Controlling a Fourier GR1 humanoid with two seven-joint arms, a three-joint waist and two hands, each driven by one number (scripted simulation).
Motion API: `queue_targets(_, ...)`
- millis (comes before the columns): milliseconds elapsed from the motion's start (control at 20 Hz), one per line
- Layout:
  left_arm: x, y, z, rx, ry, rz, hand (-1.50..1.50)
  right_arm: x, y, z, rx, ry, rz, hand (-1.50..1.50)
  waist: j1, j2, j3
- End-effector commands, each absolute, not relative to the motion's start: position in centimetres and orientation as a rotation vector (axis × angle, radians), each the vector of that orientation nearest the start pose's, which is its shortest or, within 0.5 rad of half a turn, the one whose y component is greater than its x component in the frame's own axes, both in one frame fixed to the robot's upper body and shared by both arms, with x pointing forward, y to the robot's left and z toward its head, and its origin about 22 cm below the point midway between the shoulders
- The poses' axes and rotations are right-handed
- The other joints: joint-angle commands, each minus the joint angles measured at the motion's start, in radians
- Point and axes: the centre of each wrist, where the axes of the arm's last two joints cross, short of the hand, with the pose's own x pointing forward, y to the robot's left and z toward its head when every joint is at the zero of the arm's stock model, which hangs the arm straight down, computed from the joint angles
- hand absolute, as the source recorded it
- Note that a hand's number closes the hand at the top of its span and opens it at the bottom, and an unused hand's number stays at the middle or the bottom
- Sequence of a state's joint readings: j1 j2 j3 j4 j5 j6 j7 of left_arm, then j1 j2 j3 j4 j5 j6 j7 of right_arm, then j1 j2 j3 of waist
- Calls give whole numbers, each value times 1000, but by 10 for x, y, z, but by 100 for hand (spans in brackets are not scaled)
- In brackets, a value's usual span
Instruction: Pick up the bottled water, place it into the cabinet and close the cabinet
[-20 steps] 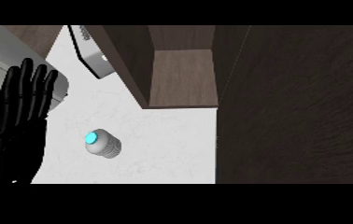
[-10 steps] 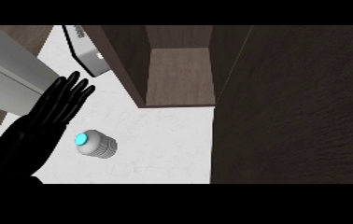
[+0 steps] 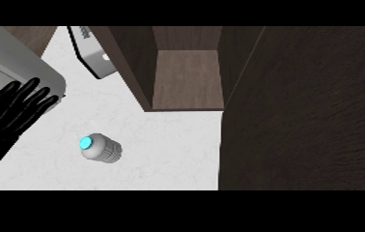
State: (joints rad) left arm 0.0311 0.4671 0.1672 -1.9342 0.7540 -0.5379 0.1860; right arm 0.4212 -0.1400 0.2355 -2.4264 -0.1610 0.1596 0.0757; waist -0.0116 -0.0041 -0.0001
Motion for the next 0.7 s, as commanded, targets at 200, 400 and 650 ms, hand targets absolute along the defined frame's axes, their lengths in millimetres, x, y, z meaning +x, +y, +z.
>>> queue_targets(200,233,355,109,-447,-1663,-446,-150,73,-216,156,298,-1952,200,-150,-10,2,-1)
queue_targets(400,229,363,100,-443,-1629,-431,-150,61,-217,165,300,-1942,195,-150,-6,1,0)
queue_targets(650,249,358,60,-430,-1542,-444,-150,57,-212,158,289,-1927,208,-150,-14,3,-1)
